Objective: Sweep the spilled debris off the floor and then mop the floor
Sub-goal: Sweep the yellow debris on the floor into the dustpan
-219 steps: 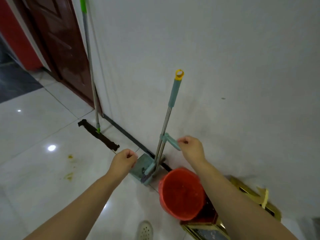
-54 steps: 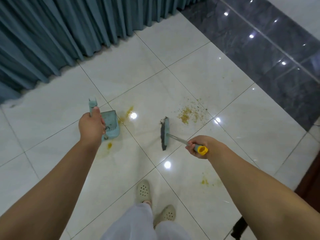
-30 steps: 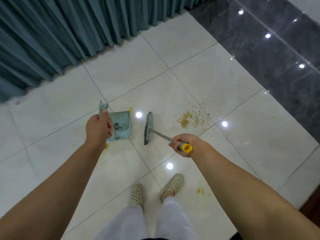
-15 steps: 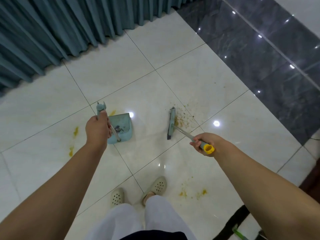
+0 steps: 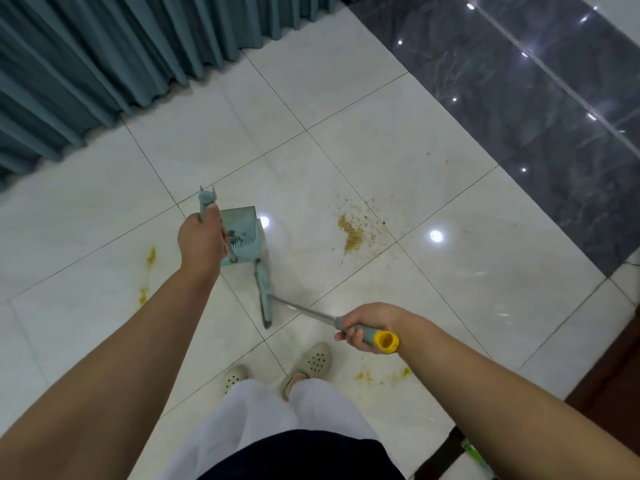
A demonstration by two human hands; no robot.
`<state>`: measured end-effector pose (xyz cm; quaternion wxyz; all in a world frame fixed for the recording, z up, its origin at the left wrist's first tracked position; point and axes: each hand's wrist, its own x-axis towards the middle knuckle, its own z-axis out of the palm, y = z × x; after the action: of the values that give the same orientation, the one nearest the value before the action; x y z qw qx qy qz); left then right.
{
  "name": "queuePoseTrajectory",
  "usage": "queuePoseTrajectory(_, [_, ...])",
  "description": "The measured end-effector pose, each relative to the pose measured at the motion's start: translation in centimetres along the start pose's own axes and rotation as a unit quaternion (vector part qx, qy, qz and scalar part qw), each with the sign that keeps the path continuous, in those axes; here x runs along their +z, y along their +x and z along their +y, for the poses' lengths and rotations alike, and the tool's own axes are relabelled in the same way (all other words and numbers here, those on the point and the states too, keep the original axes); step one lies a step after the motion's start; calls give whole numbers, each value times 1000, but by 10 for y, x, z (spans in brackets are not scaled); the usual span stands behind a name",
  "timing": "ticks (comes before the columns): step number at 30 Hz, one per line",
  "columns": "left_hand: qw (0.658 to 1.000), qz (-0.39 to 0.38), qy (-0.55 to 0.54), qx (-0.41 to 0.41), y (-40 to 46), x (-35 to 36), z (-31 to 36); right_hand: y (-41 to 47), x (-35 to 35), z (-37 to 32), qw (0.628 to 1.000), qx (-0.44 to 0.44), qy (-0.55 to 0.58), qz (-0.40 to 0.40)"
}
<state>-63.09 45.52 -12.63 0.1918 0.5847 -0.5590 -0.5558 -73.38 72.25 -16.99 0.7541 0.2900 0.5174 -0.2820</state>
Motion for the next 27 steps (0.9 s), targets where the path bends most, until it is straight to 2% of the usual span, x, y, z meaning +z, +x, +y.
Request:
queuePoseTrajectory(4, [1000,8,-4,-1,-2,-9,-8,29,17,5,997,13,-70,9])
queuePoseTrajectory(10, [999,34,-10,-6,-12,-26,-19,34,9,7,994,-8,-99,35])
queuePoseTrajectory(19, [999,31,-12,3,-33,-50,-29,-7,-47,4,990,-75,-32,116])
queuePoseTrajectory(27, [999,-4,-36,25,-66,-109,-51,-9,-19,66,984,-134,13,119])
